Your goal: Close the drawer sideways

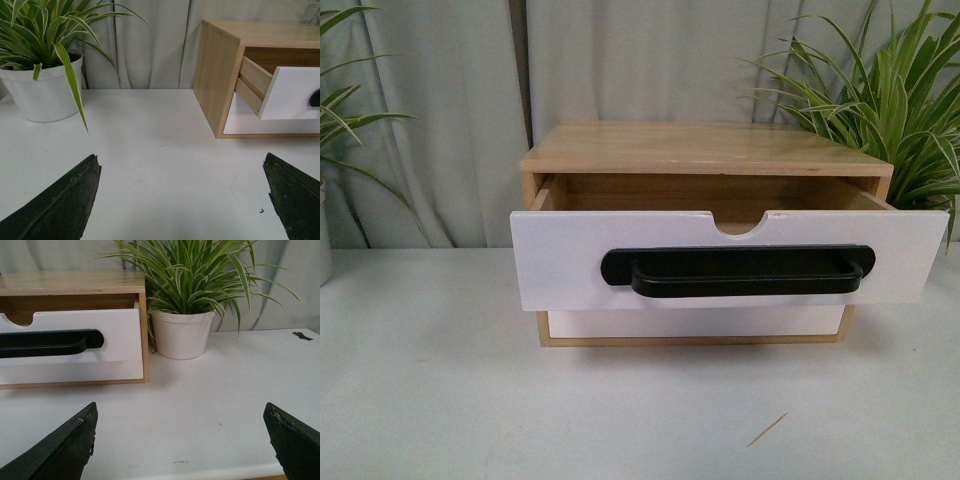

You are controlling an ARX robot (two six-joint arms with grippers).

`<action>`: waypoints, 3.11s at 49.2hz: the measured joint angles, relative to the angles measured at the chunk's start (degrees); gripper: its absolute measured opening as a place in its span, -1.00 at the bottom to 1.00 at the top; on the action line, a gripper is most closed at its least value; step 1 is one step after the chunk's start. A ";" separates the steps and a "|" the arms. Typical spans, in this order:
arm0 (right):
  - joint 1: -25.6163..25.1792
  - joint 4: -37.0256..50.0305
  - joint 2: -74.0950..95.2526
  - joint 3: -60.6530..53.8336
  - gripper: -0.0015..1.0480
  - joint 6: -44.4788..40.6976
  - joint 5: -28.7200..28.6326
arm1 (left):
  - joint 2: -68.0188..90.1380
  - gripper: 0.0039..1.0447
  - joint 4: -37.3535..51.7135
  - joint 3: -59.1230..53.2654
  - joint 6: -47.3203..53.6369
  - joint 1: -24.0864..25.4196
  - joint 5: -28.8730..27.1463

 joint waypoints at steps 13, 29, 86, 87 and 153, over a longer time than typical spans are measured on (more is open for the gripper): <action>0.00 0.00 0.00 0.00 0.83 -0.02 0.00 | 0.00 0.89 0.00 0.00 0.02 0.00 0.00; 0.00 0.00 0.00 0.00 0.83 0.00 0.00 | 0.00 0.89 0.00 0.00 0.00 0.00 0.00; -10.45 7.13 44.02 9.42 0.83 -68.26 -34.10 | 81.55 0.89 7.32 37.90 -67.76 -35.82 -38.80; -10.32 7.89 44.76 9.42 0.83 -68.61 -33.92 | 82.36 0.89 7.78 38.66 -67.12 -35.85 -38.29; 8.96 31.36 96.67 44.30 0.83 -59.23 -14.32 | 98.55 0.89 12.76 56.35 -53.00 -26.73 -23.74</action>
